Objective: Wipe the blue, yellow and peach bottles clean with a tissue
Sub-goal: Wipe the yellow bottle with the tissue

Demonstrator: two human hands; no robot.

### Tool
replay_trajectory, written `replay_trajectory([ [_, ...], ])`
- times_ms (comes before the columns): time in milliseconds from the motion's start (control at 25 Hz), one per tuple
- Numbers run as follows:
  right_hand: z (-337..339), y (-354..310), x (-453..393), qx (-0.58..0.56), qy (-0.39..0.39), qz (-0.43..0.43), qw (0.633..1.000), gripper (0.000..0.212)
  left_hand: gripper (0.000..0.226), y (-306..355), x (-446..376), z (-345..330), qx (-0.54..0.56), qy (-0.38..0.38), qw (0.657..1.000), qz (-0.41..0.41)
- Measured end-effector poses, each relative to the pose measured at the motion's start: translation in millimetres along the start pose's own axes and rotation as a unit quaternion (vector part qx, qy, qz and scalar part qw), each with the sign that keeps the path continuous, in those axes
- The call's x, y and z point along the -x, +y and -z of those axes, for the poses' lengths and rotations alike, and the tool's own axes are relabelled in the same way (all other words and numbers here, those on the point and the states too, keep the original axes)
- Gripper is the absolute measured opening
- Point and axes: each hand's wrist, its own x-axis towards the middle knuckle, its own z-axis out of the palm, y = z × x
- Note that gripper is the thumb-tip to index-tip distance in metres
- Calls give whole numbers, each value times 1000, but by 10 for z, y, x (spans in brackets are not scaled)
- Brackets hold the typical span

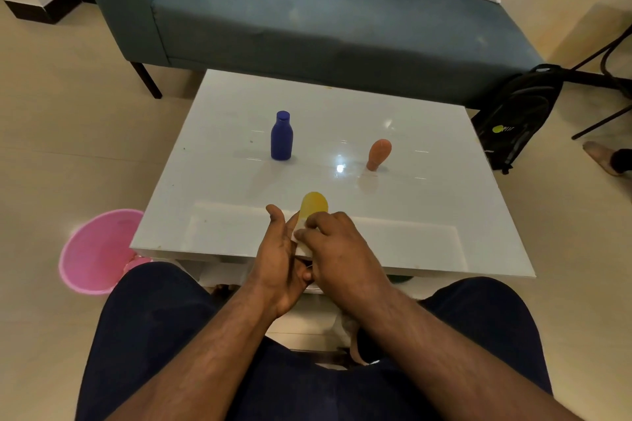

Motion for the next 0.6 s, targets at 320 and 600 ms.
replay_trajectory([
  [320,-108,24,-17,-56,47,-53,996,27,79,-43,-46,30,11,0,1000,-4],
  [600,-165,142,79,-133,115,-91,980,26,66,-36,-49,13,28,37,998,33],
])
